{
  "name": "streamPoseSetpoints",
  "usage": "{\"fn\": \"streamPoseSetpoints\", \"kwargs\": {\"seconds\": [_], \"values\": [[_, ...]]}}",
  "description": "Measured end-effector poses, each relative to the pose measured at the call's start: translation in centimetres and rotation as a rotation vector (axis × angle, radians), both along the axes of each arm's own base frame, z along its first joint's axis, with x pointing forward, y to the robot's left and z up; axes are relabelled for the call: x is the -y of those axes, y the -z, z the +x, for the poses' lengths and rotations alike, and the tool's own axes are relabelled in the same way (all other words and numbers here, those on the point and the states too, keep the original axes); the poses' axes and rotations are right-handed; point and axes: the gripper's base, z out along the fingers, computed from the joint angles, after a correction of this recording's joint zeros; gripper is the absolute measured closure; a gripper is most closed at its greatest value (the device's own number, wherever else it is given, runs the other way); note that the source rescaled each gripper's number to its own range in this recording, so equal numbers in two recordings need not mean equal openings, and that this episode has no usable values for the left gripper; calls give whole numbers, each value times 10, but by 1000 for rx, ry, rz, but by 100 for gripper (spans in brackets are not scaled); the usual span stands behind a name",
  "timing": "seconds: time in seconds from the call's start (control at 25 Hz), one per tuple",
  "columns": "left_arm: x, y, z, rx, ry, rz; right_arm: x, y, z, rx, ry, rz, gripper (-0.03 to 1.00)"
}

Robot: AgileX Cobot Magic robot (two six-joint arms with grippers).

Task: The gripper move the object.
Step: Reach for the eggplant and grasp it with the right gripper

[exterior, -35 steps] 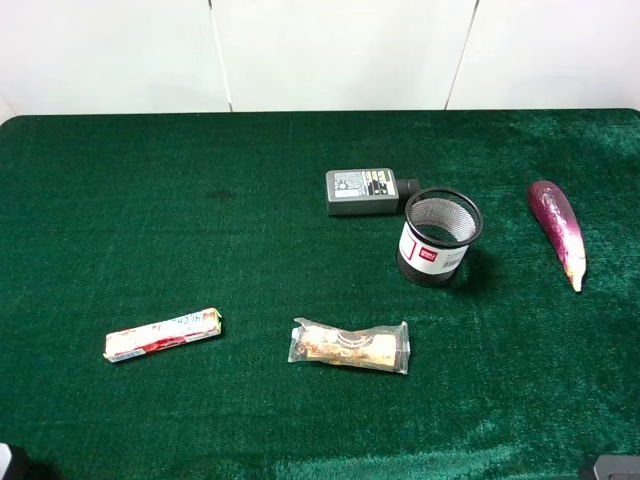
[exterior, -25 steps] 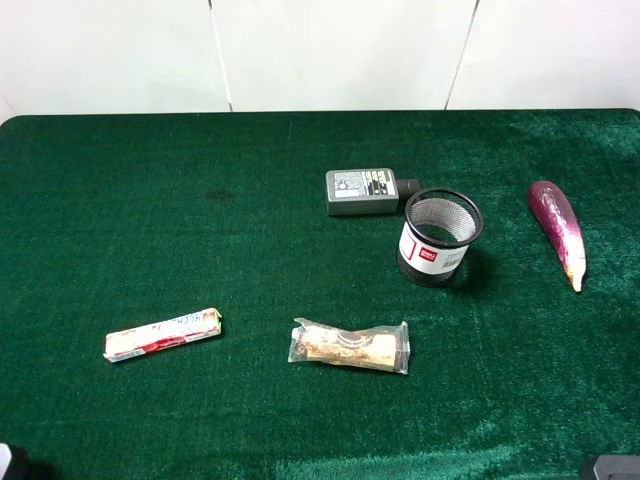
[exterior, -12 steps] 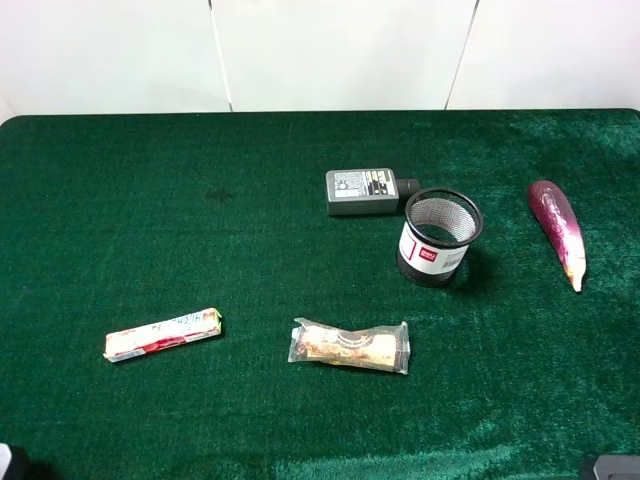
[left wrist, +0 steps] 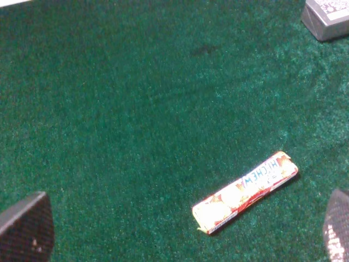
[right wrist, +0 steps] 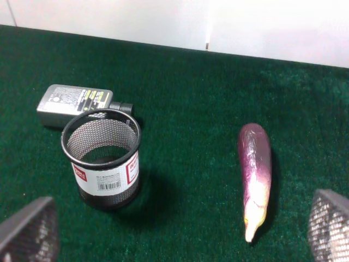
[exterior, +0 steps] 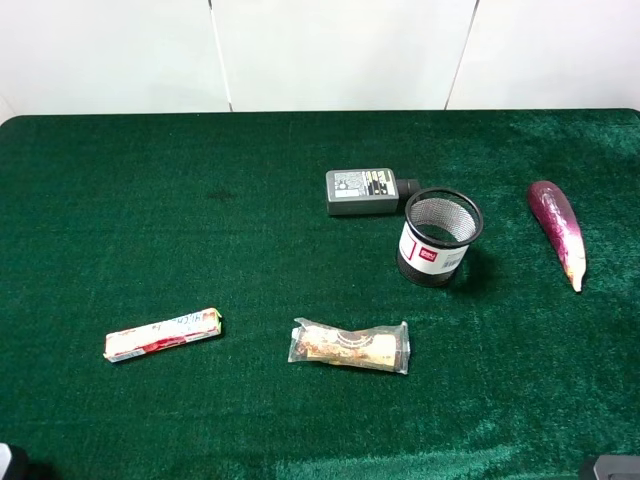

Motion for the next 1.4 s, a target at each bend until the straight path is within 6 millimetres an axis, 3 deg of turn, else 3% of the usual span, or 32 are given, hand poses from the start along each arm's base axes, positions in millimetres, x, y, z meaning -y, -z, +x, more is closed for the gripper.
{"fn": "streamPoseSetpoints", "kwargs": {"seconds": [0.28, 0.48, 0.88, 1.04, 1.4], "values": [[0, 0, 0, 0, 1, 1, 0, -2, 2, -7, 3, -2, -3], [0, 0, 0, 0, 1, 1, 1, -15, 18, -79, 4, 0, -3], [0, 0, 0, 0, 1, 1, 5, -75, 100, -228, -11, -44, -3], [0, 0, 0, 0, 1, 1, 8, -87, 135, -286, -10, -69, -3], [0, 0, 0, 0, 1, 1, 23, -79, 207, -449, 42, -205, -3]]}}
